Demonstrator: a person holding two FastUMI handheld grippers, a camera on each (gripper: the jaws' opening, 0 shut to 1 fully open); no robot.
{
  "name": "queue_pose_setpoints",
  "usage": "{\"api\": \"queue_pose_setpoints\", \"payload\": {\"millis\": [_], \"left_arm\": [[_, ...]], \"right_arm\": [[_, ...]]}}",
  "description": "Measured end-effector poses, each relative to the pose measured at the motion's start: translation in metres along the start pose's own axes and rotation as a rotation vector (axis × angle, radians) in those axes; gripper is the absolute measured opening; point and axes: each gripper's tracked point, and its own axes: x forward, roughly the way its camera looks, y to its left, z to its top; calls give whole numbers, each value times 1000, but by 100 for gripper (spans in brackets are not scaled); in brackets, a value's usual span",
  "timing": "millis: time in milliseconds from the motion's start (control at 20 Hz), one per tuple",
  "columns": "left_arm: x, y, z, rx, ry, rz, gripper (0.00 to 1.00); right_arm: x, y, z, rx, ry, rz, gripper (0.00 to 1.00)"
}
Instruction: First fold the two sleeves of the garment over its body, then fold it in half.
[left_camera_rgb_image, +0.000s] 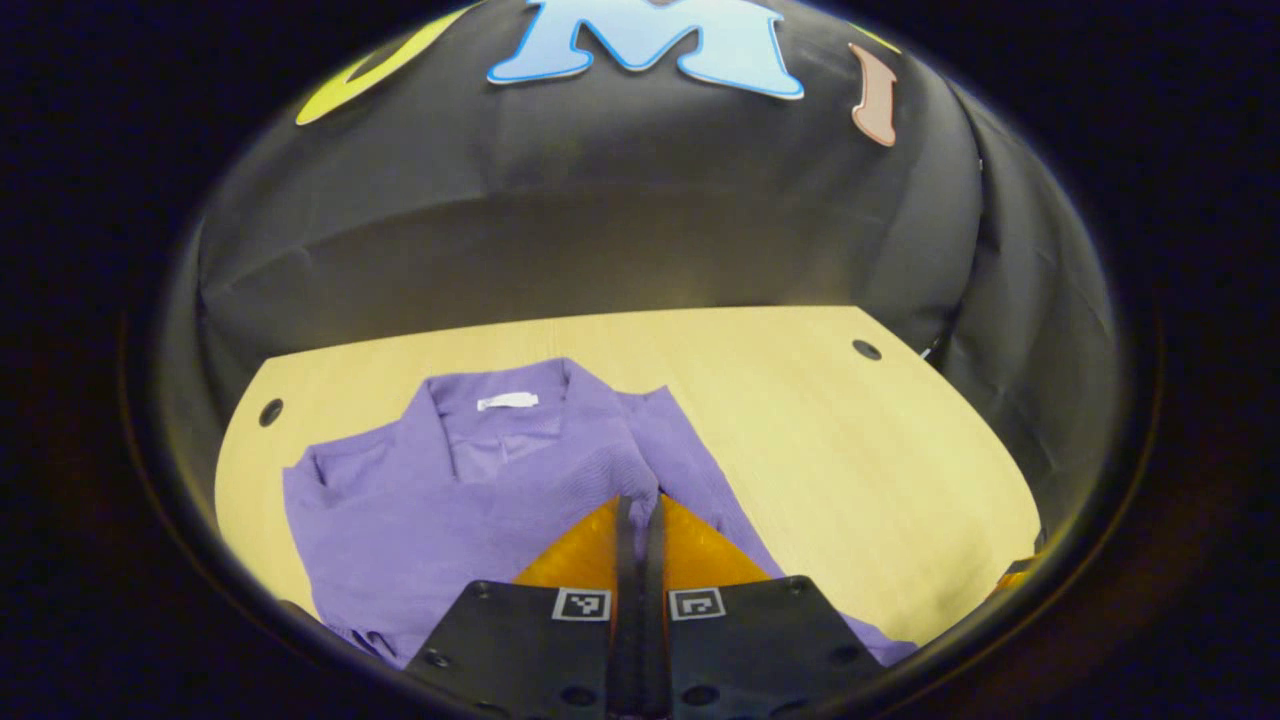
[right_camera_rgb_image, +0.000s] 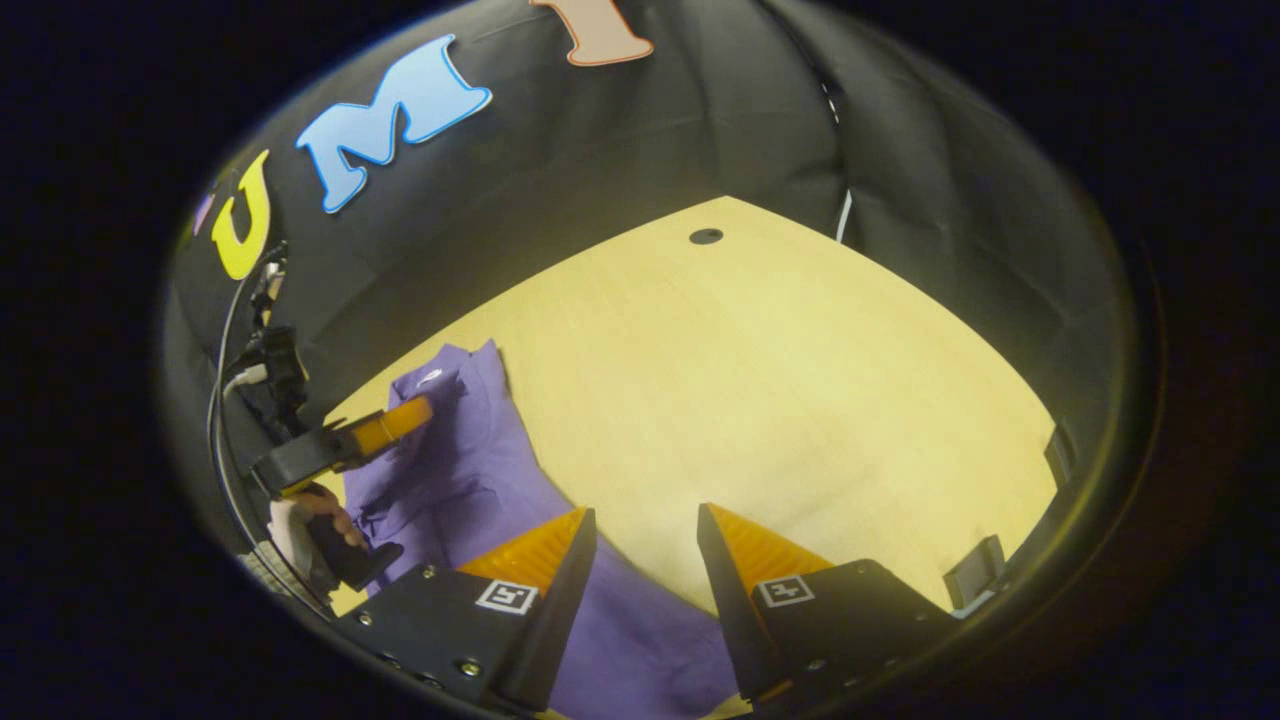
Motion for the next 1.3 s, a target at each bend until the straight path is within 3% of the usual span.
{"api": "queue_pose_setpoints", "payload": {"millis": [200,300,600,950,1300], "left_arm": [[13,-7,-16,31,47,-10,8],[13,-11,-25,33,79,-28,14],[-2,-18,-17,57,60,-47,99],[-68,9,-28,10,15,-4,99],[-145,66,-108,-32,87,120,99]], "right_arm": [[2,-5,2,4,6,-10,65],[4,-4,1,5,10,-7,65],[9,7,-5,-35,34,20,65],[8,10,-30,-140,98,58,65],[4,16,-76,-269,206,80,65]]}}
